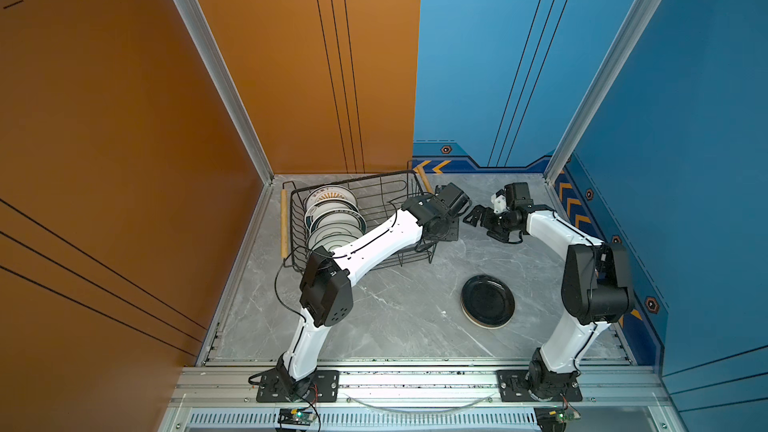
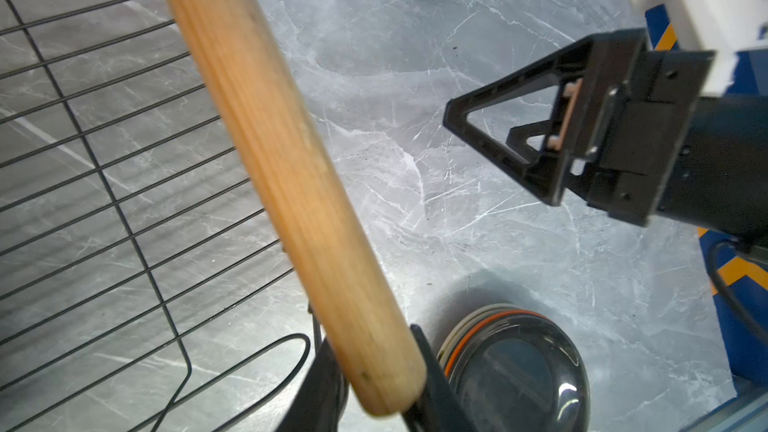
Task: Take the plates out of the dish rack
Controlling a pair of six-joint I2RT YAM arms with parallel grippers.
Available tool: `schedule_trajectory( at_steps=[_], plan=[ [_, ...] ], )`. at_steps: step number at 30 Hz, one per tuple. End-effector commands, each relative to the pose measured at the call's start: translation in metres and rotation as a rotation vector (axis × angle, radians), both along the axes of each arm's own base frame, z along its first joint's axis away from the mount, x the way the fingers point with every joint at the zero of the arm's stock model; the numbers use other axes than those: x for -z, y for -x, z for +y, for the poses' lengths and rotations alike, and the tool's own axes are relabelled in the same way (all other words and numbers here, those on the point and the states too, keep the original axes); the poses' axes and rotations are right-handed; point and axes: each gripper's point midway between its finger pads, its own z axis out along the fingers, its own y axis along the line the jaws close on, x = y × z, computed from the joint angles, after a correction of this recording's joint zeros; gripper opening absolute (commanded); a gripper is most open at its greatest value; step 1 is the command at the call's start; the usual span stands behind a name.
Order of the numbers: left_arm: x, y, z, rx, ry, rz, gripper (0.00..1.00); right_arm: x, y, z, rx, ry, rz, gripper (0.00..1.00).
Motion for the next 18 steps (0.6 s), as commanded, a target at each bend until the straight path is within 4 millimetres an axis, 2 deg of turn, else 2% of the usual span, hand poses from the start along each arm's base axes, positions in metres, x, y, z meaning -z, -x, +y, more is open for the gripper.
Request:
schedule_trajectory(
  at_steps=[1, 4, 8, 14, 18],
  plan=[
    [0.029, 0.012, -0.017, -0.079, 0.052, 0.137, 0.04, -0.009, -0.008, 0.006, -0.032, -0.005, -0.029, 1.00],
    [0.027, 0.014, -0.027, -0.052, 0.060, 0.131, 0.09, -0.007, -0.010, 0.007, -0.034, -0.009, -0.027, 1.00],
    [0.023, 0.014, -0.026, -0.030, 0.050, 0.111, 0.26, -0.007, -0.013, 0.007, -0.033, -0.013, -0.027, 1.00],
    [0.007, 0.013, -0.006, 0.010, 0.000, 0.045, 0.50, -0.007, -0.015, 0.009, -0.035, -0.016, -0.025, 1.00],
    [-0.009, 0.009, 0.014, 0.029, -0.025, -0.003, 0.57, -0.006, -0.015, 0.009, -0.036, -0.014, -0.020, 1.00]
  ],
)
